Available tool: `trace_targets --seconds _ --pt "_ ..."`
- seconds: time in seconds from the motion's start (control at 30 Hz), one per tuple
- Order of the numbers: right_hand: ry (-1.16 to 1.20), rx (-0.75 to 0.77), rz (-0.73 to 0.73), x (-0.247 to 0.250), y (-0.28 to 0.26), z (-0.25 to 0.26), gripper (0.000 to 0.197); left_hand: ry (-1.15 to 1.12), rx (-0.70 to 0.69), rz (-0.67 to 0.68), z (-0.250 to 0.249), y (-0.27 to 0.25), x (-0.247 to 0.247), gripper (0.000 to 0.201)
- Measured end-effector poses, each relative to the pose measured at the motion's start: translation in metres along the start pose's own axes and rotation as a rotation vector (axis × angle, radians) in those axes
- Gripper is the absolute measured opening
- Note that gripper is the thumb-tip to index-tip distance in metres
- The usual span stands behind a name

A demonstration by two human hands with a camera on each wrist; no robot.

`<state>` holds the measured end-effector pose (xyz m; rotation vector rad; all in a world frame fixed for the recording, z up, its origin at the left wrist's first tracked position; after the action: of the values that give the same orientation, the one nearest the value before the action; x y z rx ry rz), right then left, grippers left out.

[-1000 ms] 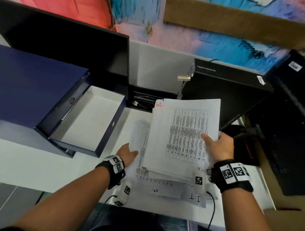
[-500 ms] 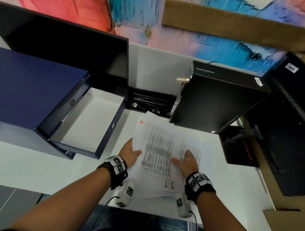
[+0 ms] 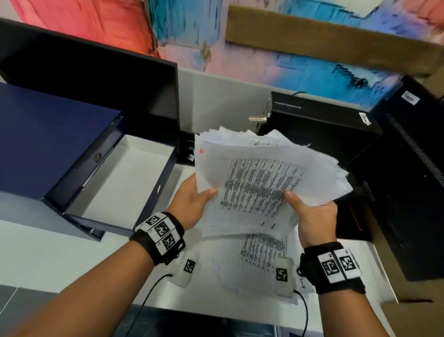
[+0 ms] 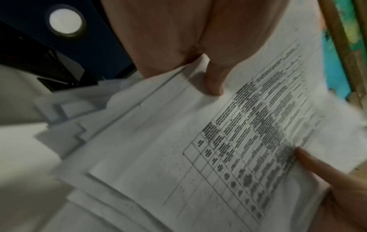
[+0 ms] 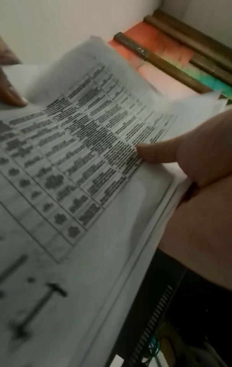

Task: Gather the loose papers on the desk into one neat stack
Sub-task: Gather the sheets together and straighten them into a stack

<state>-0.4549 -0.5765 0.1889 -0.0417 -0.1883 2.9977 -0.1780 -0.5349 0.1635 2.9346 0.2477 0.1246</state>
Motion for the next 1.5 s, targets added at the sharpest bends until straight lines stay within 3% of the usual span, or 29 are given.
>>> trace_targets --seconds 0.07,0.23,0.27,0.4,0.47,0.57,0.67,0.77,0.87,0.97,1.13,1.27,1.37,1.43,1.5 --pt "-0.07 -0.007 -0.018 -0.001 -0.004 -0.006 0.037 0.002 0.013 -0.011 0.004 -0.003 0.003 0.039" --pt "-0.063 -0.281 0.037 -0.005 0.002 -0.062 0.107 0.05 0.035 0.012 0.007 -0.01 -0.003 0.044" --pt "-0.049 -0.306 0.051 -0.001 0.006 -0.072 0.107 0.051 0.029 0.037 0.004 -0.01 -0.004 0.044" --pt "-0.071 -0.35 0.162 0.001 0.012 -0.076 0.078 0.062 -0.009 0.056 -0.005 0.002 0.005 0.033" --pt "0.032 -0.245 0.149 0.003 0.018 -0.061 0.066 0.027 -0.02 0.036 -0.008 0.005 0.008 0.033" --pt "0.068 -0.205 0.236 -0.004 0.02 -0.047 0.065 -0.023 -0.002 -0.001 -0.011 0.007 0.01 0.032" --pt "-0.076 -0.315 0.133 0.003 0.023 -0.06 0.064 -0.027 -0.013 -0.028 -0.016 0.01 0.01 0.031" --pt "-0.163 -0.172 0.009 0.007 0.02 -0.04 0.062 -0.045 -0.025 -0.124 -0.018 0.008 0.012 0.031" --pt "-0.036 -0.004 0.002 -0.004 0.001 -0.017 0.028 0.057 -0.087 -0.204 -0.018 0.001 0.009 0.031" --pt "-0.067 -0.005 0.019 -0.017 -0.015 -0.023 0.028 0.117 -0.032 -0.214 0.005 -0.008 0.007 0.034" --pt "-0.063 -0.169 0.003 -0.019 -0.021 -0.066 0.034 0.037 0.183 -0.149 0.047 -0.02 -0.001 0.054" --pt "-0.032 -0.162 -0.079 -0.014 -0.016 -0.061 0.029 0.049 0.175 -0.147 0.049 -0.01 0.003 0.046" --pt "-0.026 -0.159 -0.038 -0.014 -0.015 -0.059 0.032 -0.039 0.217 -0.145 0.056 -0.009 0.007 0.05" --pt "-0.131 -0.222 -0.011 -0.012 -0.013 -0.078 0.033 -0.014 0.253 -0.108 0.067 -0.013 0.006 0.048" --pt "-0.325 -0.306 -0.006 -0.005 -0.012 -0.107 0.037 0.09 0.284 -0.062 0.07 -0.017 0.0 0.032"
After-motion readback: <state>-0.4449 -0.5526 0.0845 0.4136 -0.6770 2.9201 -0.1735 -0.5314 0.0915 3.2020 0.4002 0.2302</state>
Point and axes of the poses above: each hand's wrist, its own y-axis towards the middle knuckle, its own x-axis out of the back of the hand, z = x × y, the point moved 6 cm from there along y, towards the middle knuckle, and after that the axes turned 8 degrees about -x, right-handed, at the moved point
